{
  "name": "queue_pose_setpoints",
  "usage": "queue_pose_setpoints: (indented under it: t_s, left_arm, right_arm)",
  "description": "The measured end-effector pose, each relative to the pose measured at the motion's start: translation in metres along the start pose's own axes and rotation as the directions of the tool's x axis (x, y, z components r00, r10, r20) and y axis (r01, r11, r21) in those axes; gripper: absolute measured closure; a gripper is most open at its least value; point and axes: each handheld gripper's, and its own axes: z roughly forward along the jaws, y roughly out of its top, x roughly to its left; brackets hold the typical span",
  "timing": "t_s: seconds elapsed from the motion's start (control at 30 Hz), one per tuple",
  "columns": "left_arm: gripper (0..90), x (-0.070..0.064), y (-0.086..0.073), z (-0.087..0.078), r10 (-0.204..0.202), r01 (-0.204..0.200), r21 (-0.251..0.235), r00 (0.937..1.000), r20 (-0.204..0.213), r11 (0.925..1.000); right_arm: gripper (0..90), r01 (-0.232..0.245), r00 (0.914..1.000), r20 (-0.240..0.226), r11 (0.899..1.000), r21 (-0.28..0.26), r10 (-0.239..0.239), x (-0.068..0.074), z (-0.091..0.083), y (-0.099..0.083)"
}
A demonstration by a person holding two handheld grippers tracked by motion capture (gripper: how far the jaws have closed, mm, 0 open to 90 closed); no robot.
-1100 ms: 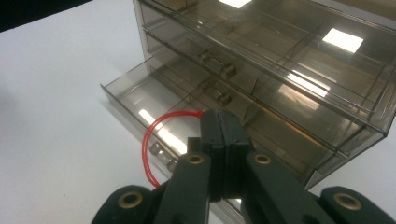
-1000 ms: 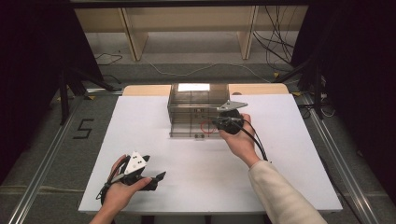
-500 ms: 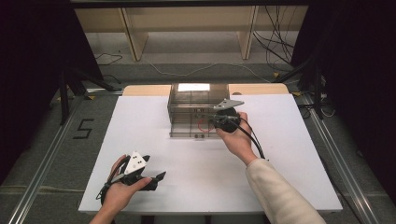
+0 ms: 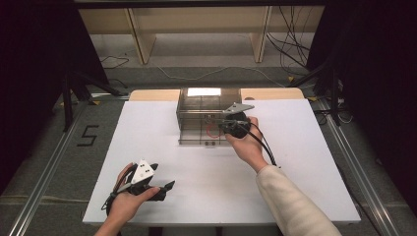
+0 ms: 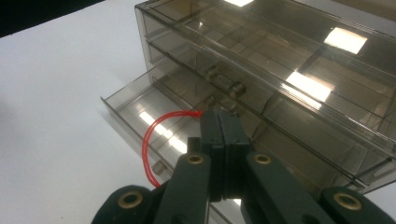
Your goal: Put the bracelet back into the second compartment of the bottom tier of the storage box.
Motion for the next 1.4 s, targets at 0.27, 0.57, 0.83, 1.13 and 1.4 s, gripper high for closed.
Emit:
queue_pose_setpoints:
  t_s: [0.27, 0.57, 0.83, 1.13, 1.4]
  left_arm:
    - [15.9, 0.000, 0.000, 0.000, 0.000, 0.000, 0.000, 1.0000, 0.000, 1.0000]
    - [15.9, 0.000, 0.000, 0.000, 0.002, -0.002, 0.000, 1.0000, 0.002, 1.0000]
    - [15.9, 0.000, 0.001, 0.000, 0.003, -0.003, -0.002, 1.0000, -0.004, 1.0000]
    - [15.9, -0.001, 0.001, 0.000, 0.002, -0.002, -0.001, 1.0000, -0.001, 1.0000]
    - [15.9, -0.001, 0.001, 0.000, 0.001, -0.001, -0.003, 1.0000, -0.001, 1.0000]
  right_arm:
    - [90.0, 0.002, 1.0000, 0.000, 1.000, 0.003, -0.002, 0.000, 0.005, 0.002]
    - [90.0, -0.002, 1.0000, -0.001, 1.000, 0.012, 0.002, 0.002, 0.013, 0.003]
    - [90.0, -0.007, 1.0000, 0.000, 1.000, 0.025, 0.007, 0.002, 0.018, 0.004]
    - [90.0, -0.001, 1.0000, 0.005, 1.000, 0.030, 0.001, 0.002, 0.022, 0.004]
    - [90.0, -0.008, 0.9999, 0.010, 0.999, 0.039, 0.008, 0.001, 0.026, 0.003]
